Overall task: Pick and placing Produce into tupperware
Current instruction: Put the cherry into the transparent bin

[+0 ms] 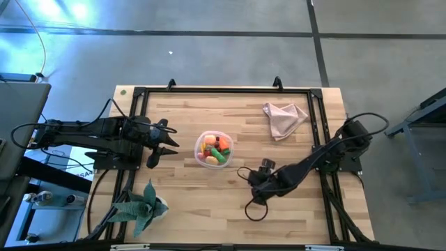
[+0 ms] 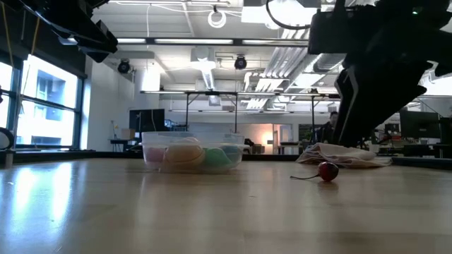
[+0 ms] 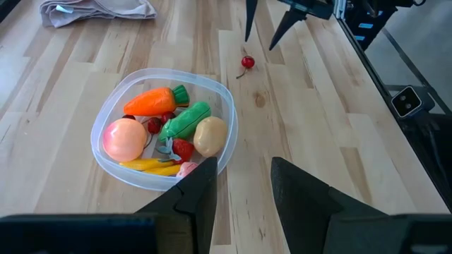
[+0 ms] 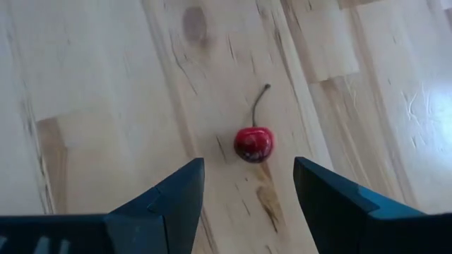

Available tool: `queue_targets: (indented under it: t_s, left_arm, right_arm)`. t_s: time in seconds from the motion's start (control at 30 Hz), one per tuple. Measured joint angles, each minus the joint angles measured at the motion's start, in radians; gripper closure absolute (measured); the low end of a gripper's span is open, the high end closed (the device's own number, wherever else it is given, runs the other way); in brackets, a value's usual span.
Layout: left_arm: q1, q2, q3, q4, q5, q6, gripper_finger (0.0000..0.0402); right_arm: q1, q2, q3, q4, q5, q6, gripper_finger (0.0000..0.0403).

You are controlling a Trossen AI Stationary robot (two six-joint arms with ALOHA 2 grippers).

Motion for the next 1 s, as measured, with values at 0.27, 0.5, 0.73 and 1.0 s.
queue_targets:
  t_s: [0.27, 0.5, 0.73, 1.0]
  left_arm:
    - [0.000, 0.000, 0.000, 0.000, 0.000, 0.000, 0.0279]
    - [0.000, 0.000, 0.000, 0.000, 0.000, 0.000, 0.0279]
    - [0.000, 0.000, 0.000, 0.000, 0.000, 0.000, 0.0279]
    - [0.000, 0.000, 0.000, 0.000, 0.000, 0.000, 0.0279]
  right_arm:
    - [-0.053, 0.032, 0.000, 0.023, -0.047, -0.052, 0.0193]
    - [-0.086, 0.058, -0.001, 0.041, -0.104, -0.056, 0.0193]
    - [-0.091, 0.065, -0.001, 0.047, -0.124, -0.056, 0.0193]
    - [-0.118, 0.099, -0.001, 0.069, -0.149, -0.078, 0.0193]
